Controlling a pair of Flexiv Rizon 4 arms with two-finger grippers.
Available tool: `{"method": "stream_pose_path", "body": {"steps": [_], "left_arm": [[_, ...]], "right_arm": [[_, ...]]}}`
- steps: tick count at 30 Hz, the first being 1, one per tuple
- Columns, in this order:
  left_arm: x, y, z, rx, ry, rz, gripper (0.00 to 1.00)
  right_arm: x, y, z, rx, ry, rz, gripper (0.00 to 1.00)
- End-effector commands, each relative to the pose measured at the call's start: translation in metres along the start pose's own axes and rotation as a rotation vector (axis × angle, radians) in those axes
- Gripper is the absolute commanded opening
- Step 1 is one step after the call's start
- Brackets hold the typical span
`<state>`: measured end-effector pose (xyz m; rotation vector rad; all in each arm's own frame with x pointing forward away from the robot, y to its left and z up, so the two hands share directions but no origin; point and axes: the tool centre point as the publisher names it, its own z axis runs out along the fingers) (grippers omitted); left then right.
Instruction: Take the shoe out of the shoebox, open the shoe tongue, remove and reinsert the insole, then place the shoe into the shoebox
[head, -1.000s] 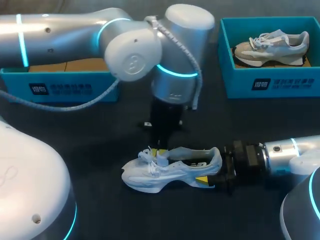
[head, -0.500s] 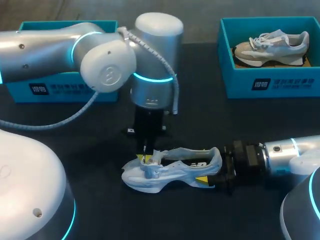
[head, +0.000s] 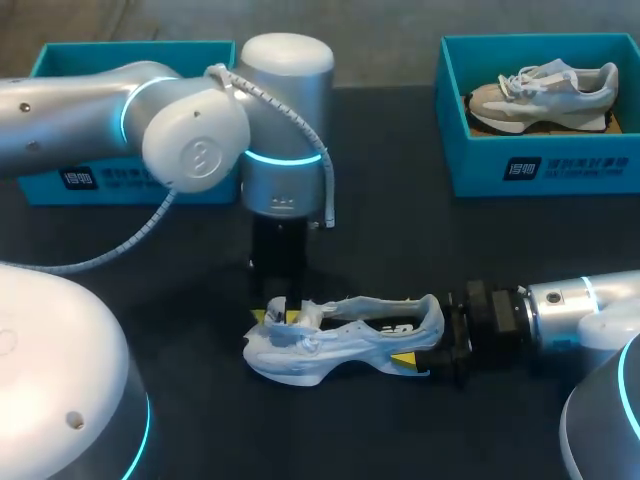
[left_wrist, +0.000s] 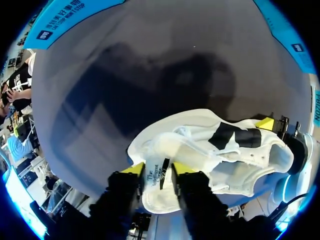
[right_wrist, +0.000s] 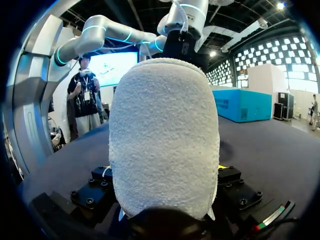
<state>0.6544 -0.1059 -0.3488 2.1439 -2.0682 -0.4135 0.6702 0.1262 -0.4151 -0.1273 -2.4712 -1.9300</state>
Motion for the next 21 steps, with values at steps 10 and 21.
{"method": "stream_pose_path", "body": {"steps": [10,21], "left_arm": [[-0.020,0.006,-0.058,0.152,0.092,0.058,1.00],[0.017,-0.002,-0.120,0.260,0.074,0.252,0.38]], "right_arm": [[-0.001,-0.002,0.000,0.002,-0.002,0.000,0.00],[-0.001,-0.002,0.000,0.002,-0.002,0.000,0.00]]}}
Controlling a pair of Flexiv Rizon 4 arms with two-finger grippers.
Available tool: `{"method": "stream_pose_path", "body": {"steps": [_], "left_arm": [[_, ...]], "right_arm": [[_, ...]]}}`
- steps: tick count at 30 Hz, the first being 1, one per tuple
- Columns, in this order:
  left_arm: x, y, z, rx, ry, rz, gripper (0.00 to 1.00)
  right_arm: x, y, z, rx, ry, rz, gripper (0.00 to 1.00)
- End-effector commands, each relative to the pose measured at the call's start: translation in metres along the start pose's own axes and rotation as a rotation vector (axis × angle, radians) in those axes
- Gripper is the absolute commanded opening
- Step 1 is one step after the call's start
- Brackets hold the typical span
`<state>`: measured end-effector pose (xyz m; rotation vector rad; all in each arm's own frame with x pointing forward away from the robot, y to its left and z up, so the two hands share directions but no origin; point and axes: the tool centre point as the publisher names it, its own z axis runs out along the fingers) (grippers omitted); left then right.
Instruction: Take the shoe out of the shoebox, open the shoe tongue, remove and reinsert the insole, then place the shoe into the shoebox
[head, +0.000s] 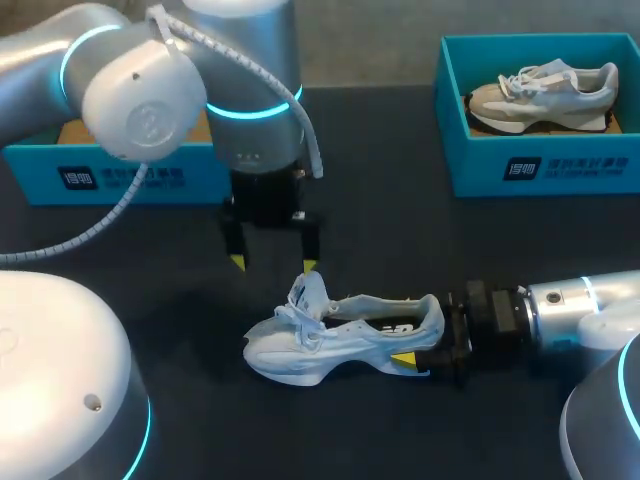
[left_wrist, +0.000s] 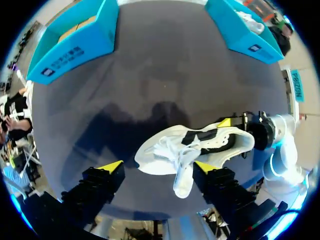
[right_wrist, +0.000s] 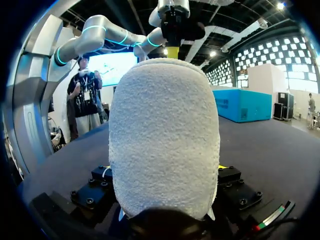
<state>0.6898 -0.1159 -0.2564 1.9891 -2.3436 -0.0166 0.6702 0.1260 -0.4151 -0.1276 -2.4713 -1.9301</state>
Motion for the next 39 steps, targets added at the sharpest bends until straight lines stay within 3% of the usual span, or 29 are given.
{"method": "stream_pose_path", "body": {"steps": [1,2,11,15,30,39], "left_arm": [[0.024,-0.004,-0.022,0.019,-0.036,0.084,0.05],[0.029,-0.004,-0.026,0.033,-0.041,0.132,0.00],[0.057,-0.003,-0.049,0.016,-0.029,0.674,0.00],[0.067,0.000,-0.053,-0.053,0.018,0.961,0.00],[0.069,-0.004,-0.052,-0.071,0.026,0.991,0.00],[0.085,0.005,-0.024,0.019,0.121,1.336,0.00]], "right_arm": [[-0.001,-0.002,0.001,0.002,-0.002,0.000,0.00],[-0.001,-0.002,0.001,0.002,-0.002,0.000,0.00],[-0.001,-0.002,0.001,0.002,-0.002,0.000,0.00],[-0.001,-0.002,0.001,0.002,-0.002,0.000,0.00],[-0.001,-0.002,0.001,0.002,-0.002,0.000,0.00],[-0.001,-0.002,0.001,0.002,-0.002,0.000,0.00]]}}
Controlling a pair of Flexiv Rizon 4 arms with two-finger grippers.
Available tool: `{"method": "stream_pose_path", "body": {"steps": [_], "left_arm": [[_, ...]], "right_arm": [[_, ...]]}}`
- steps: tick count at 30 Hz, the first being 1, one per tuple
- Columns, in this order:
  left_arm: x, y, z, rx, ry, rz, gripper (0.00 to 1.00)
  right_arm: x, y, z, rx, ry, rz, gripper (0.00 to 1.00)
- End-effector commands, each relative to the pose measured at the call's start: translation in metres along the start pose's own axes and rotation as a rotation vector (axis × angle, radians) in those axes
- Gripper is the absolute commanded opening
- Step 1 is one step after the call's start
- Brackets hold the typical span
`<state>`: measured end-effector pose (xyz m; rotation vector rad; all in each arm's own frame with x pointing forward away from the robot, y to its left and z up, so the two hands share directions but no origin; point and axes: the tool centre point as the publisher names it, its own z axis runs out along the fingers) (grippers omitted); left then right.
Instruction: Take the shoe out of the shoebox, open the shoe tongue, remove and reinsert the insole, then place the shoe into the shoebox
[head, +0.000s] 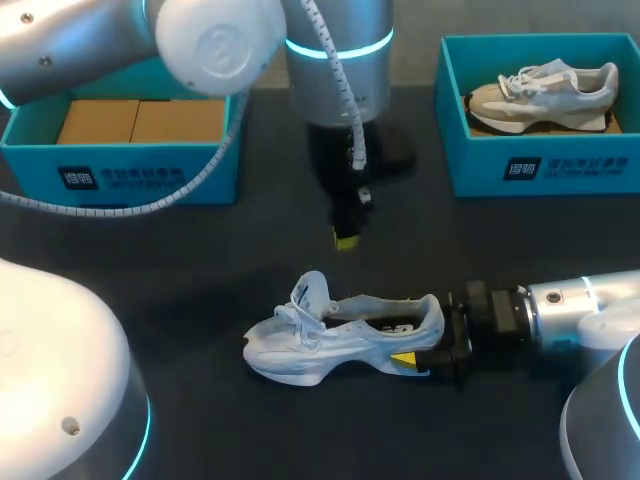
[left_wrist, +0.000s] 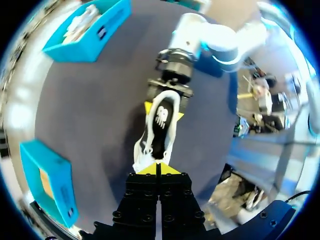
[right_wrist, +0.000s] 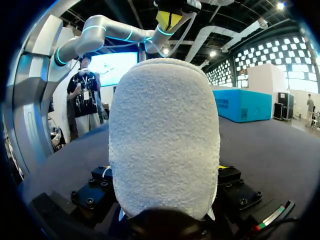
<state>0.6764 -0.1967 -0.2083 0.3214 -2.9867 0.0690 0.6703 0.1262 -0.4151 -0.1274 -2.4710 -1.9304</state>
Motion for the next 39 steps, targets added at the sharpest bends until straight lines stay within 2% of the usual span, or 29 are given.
{"method": "stream_pose_path", "body": {"steps": [1,9,13,14,23,25,27,32,39], "left_arm": [[0.001,-0.003,0.025,0.059,0.017,0.152,0.00],[0.006,-0.017,0.058,0.085,0.051,0.309,0.00],[0.011,-0.022,0.073,0.053,0.073,0.396,0.00],[0.009,-0.022,0.075,0.024,0.050,0.391,0.00],[0.009,-0.022,0.075,0.024,0.050,0.391,0.00],[0.009,-0.030,0.086,0.019,0.025,0.402,0.00],[0.006,-0.036,0.101,0.028,0.067,0.417,0.00],[-0.004,-0.048,0.126,0.032,0.082,0.441,0.00],[-0.008,-0.054,0.144,0.035,0.093,0.472,0.00]], "right_arm": [[-0.001,-0.002,0.000,0.003,-0.002,0.000,0.00],[-0.001,-0.002,0.000,0.003,-0.002,0.000,0.00],[-0.001,-0.002,0.000,0.003,-0.002,0.000,0.00],[-0.001,-0.002,0.000,0.003,-0.002,0.000,0.00],[-0.001,-0.002,0.000,0.003,-0.002,0.000,0.00],[-0.001,-0.002,0.000,0.003,-0.002,0.000,0.00],[-0.001,-0.002,0.000,0.003,-0.002,0.000,0.00],[-0.001,-0.002,0.000,0.003,-0.002,0.000,0.00],[-0.001,-0.002,0.000,0.003,-0.002,0.000,0.00]]}}
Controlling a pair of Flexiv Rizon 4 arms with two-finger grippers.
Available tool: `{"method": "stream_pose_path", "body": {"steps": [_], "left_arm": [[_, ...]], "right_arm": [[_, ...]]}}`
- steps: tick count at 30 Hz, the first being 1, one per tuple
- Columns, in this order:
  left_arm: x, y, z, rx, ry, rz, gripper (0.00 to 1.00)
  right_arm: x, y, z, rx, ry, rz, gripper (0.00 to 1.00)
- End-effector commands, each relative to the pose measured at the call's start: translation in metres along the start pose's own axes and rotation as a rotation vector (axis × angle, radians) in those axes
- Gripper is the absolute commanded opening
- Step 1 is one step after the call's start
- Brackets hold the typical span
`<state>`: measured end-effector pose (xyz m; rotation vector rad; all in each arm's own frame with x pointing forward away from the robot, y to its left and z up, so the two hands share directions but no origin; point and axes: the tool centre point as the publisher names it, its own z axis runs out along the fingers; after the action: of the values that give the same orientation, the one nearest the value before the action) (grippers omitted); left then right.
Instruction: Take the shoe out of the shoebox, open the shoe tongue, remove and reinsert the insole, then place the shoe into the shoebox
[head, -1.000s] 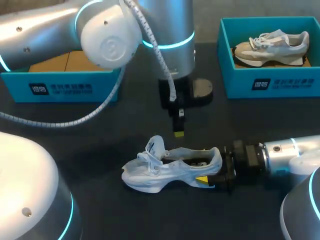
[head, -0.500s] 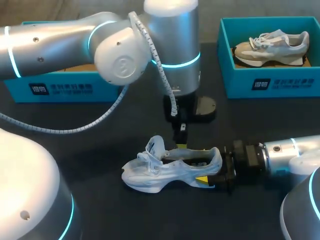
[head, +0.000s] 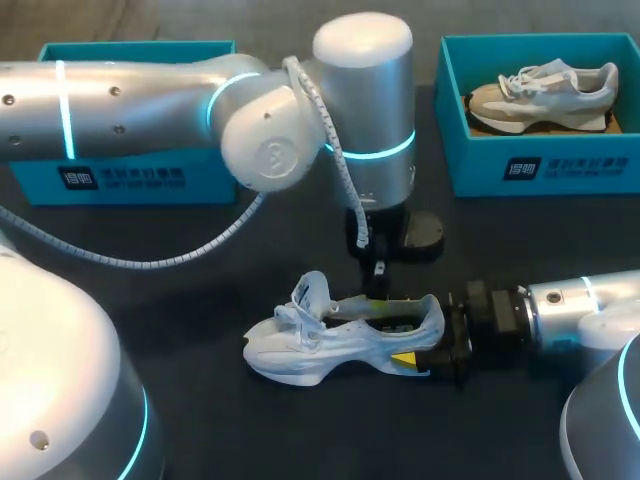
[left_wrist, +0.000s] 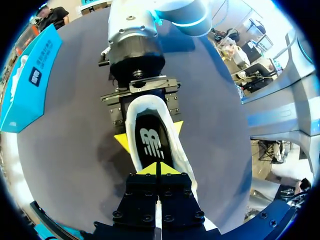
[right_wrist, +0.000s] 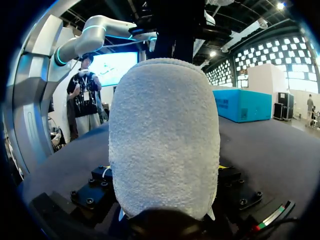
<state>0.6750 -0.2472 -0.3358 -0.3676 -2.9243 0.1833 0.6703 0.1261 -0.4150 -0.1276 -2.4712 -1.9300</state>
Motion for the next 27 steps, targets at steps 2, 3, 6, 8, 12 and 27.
{"method": "stream_pose_path", "body": {"steps": [2,3,6,8,12,27], "left_arm": [[-0.005,-0.006,0.019,0.002,0.032,0.020,0.00],[-0.003,-0.006,0.020,0.004,0.034,0.021,0.00],[0.002,-0.006,0.025,0.004,0.038,0.029,0.00],[0.005,-0.005,0.031,-0.005,0.040,0.025,0.00],[0.006,-0.001,0.042,-0.016,0.055,0.003,0.00],[0.030,0.022,0.055,-0.015,0.162,-0.034,0.00]], "right_arm": [[-0.001,-0.002,0.001,0.002,-0.002,0.000,0.00],[-0.001,-0.002,0.001,0.002,-0.002,0.000,0.00],[-0.001,-0.002,0.001,0.002,-0.002,0.000,0.00],[-0.001,-0.002,0.001,0.002,-0.002,0.000,0.00],[-0.001,-0.002,0.001,0.002,-0.002,0.000,0.00],[-0.001,-0.002,0.001,0.002,-0.002,0.000,0.00]]}}
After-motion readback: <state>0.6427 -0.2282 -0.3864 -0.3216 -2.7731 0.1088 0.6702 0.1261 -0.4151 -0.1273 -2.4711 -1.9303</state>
